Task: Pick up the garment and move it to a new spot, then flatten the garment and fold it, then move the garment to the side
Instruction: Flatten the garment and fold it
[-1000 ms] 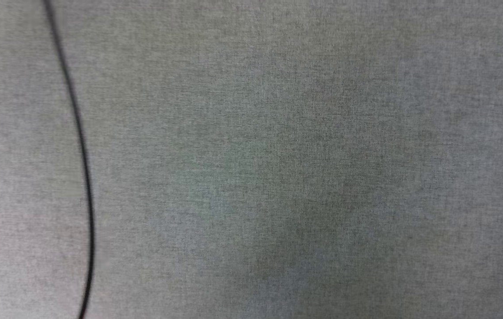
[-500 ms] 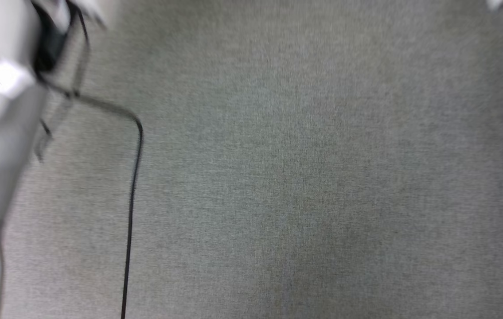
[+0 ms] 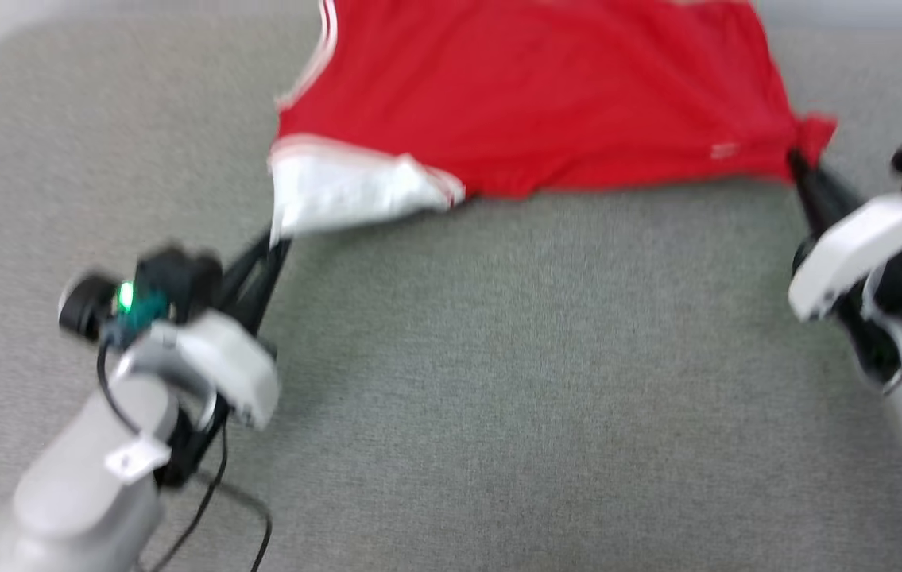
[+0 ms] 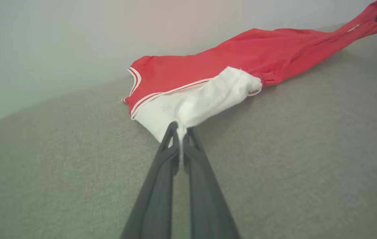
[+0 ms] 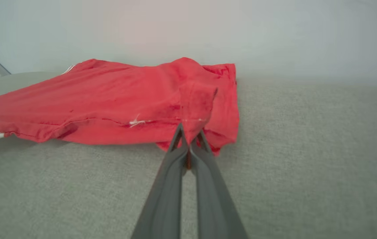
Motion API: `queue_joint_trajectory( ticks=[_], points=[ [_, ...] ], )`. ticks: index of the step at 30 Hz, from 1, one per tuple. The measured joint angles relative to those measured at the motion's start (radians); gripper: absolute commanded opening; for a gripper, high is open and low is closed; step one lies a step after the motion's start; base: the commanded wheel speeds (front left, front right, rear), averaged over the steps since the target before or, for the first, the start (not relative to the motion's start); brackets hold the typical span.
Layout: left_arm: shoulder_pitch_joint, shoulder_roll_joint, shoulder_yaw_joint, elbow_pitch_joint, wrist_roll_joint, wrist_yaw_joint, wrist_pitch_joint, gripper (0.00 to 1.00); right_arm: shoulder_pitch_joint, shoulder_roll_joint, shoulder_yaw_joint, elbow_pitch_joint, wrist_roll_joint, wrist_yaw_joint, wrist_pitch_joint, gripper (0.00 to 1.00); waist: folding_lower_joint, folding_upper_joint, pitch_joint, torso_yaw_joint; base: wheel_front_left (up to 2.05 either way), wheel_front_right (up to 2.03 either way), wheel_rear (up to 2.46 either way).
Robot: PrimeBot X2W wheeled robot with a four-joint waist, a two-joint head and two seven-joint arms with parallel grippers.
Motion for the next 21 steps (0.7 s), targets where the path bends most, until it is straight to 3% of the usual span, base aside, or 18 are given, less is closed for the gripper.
queue_joint_trajectory(
  ticks=[10, 21],
  points=[
    [0.267, 0.12, -0.011, -0.172, -0.065, 0.052, 0.061, 0.0, 0.203, -0.027, 0.053, -0.054, 0.135, 0.0, 0.077, 0.0, 0.0, 0.0, -0.156, 0.008, 0.0, 0.0, 0.0],
    [0.49, 0.211, -0.059, -0.34, -0.115, 0.098, 0.135, 0.0, 0.423, -0.109, 0.07, -0.174, 0.283, 0.0, 0.179, 0.0, 0.0001, 0.0, -0.289, 0.003, 0.0, 0.0, 0.0]
  ],
)
